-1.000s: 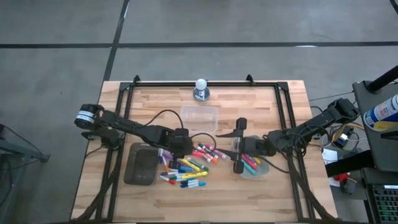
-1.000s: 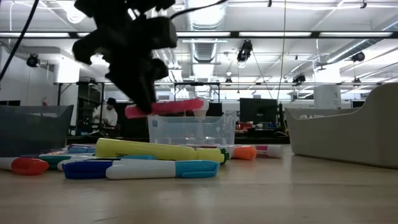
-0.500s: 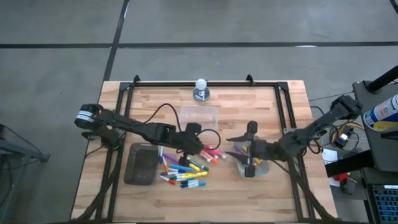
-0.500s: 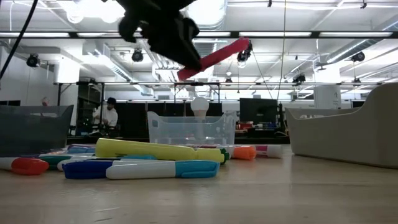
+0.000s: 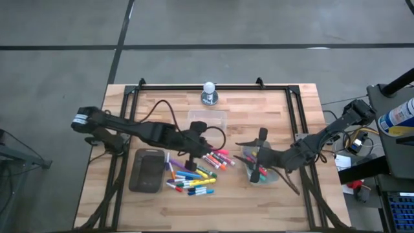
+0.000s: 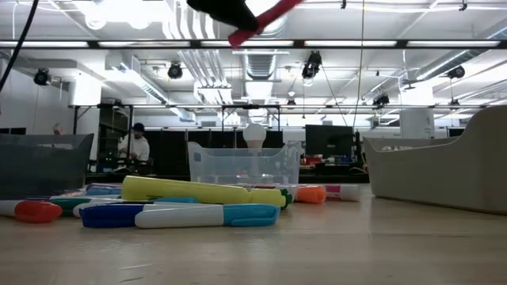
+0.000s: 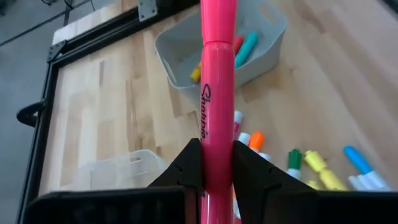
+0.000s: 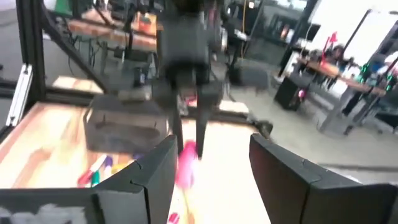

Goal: Pick & Place Markers
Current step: Put the pink highlighter into the gray bin

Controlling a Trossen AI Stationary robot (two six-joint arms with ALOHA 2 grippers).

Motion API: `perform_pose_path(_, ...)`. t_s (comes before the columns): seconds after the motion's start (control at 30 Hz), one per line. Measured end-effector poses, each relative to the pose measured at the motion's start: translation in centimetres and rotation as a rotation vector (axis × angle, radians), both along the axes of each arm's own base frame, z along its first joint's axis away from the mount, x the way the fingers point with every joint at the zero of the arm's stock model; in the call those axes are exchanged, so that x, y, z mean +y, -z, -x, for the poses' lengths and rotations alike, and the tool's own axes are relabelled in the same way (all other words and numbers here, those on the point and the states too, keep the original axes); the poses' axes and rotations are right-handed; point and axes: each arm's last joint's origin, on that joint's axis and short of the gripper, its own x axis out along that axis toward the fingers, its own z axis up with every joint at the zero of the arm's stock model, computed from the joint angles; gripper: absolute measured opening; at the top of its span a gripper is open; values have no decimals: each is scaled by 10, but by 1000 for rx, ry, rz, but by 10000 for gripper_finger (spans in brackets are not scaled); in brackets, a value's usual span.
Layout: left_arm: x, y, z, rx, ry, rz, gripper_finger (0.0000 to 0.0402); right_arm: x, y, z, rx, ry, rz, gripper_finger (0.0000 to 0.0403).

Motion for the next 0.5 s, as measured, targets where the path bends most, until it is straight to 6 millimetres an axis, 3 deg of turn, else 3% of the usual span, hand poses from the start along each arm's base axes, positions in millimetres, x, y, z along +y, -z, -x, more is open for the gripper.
perform_pose_path(0.3,-2,-30,17,-139,23,130,53,-2,26,-1,55,34,-93,192)
perform_pose_path(0.5,-4,-36,14,-210,49,166,53,-1,29,-19,-36,34,-41,192)
